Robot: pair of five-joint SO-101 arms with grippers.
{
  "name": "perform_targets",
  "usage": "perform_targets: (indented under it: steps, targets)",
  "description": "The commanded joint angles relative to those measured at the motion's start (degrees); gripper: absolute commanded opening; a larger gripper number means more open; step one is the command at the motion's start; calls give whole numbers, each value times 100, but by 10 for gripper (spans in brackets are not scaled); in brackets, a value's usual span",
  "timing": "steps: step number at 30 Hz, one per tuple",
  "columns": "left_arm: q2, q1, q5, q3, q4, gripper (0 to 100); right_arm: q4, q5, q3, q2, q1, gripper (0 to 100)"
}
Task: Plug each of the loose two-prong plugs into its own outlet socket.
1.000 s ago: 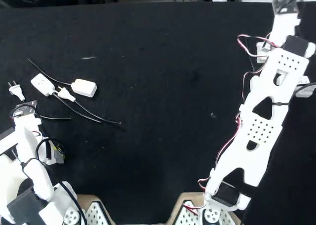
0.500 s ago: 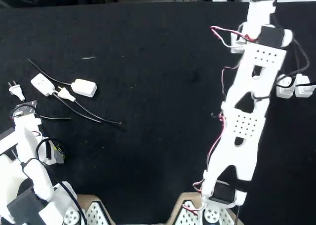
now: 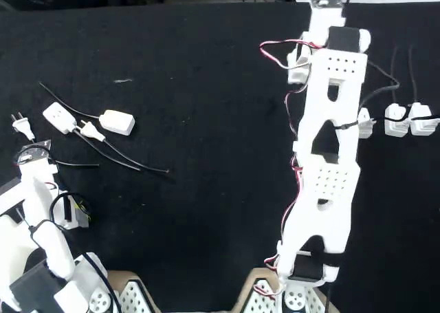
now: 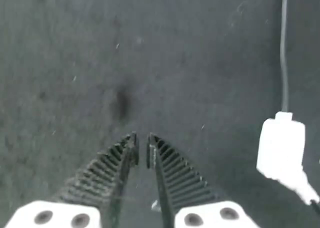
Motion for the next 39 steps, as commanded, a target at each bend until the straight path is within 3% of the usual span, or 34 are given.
perform_targets:
  steps: [1,19,24,32,39]
  targets:
    - [79,75,53,154,-167,205,9,-18,497,-673,-114,11]
    - [79,75,44,154,-167,205,-290,9,2114,-1077,-114,11]
    - [79,75,44,154,-167,205,-1108,9,3565,-1859,-114,11]
    - [70,84,44,242,-290,160,-3437,352,6905,-3582,-79,11]
    - [70,101,44,233,-290,130,-4325,492,7565,-3574,352,11]
